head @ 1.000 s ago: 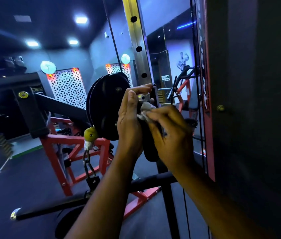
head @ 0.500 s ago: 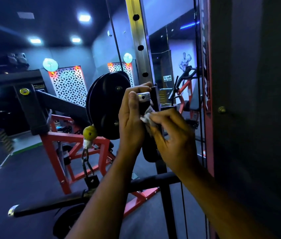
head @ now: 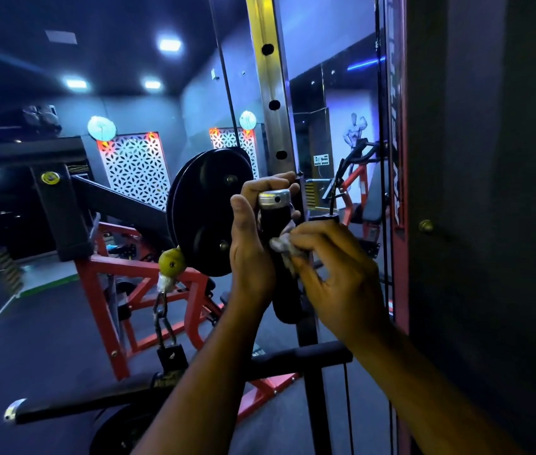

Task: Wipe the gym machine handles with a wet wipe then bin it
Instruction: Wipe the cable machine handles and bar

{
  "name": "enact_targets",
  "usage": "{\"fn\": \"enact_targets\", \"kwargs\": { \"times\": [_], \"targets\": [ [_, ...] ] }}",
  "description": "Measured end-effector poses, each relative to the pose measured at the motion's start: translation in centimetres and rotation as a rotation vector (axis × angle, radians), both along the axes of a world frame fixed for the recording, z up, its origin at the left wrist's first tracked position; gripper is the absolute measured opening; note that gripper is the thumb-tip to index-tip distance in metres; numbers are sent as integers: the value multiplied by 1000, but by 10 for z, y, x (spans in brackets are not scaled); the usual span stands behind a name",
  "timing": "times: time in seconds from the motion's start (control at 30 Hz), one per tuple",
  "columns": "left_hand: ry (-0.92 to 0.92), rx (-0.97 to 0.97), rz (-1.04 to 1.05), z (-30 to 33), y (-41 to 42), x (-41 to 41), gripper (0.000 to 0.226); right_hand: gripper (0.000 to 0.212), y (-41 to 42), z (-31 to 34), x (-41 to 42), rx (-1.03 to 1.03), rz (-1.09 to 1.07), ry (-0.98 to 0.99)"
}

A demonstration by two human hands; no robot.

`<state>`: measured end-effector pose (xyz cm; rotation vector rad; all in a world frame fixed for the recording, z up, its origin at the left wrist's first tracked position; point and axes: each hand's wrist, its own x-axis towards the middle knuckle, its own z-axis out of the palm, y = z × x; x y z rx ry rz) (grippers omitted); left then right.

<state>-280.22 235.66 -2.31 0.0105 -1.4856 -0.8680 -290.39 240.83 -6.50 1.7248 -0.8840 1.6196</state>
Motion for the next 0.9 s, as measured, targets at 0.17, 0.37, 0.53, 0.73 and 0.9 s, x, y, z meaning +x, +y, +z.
{"fn": "enact_targets", "kwargs": {
  "times": [0.17, 0.37, 0.53, 0.73, 0.9],
  "targets": [
    [-19, -12, 27, 0, -1, 1, 60, 10, -6, 28, 8, -36, 112, -217],
    [-17, 33, -7, 0, 1, 1, 59, 12, 1, 2, 9, -92, -141, 122],
    [-38, 87, 59, -5, -3, 1, 66, 9, -2, 4, -3, 50, 160, -251],
    [-32, 38, 67, -2, 0, 1, 61, 9, -8, 34, 28, 33, 275, -467],
    [-32, 66, 41, -1, 4, 0, 61, 9, -3, -14, 20, 141, 299, -448]
  ]
}}
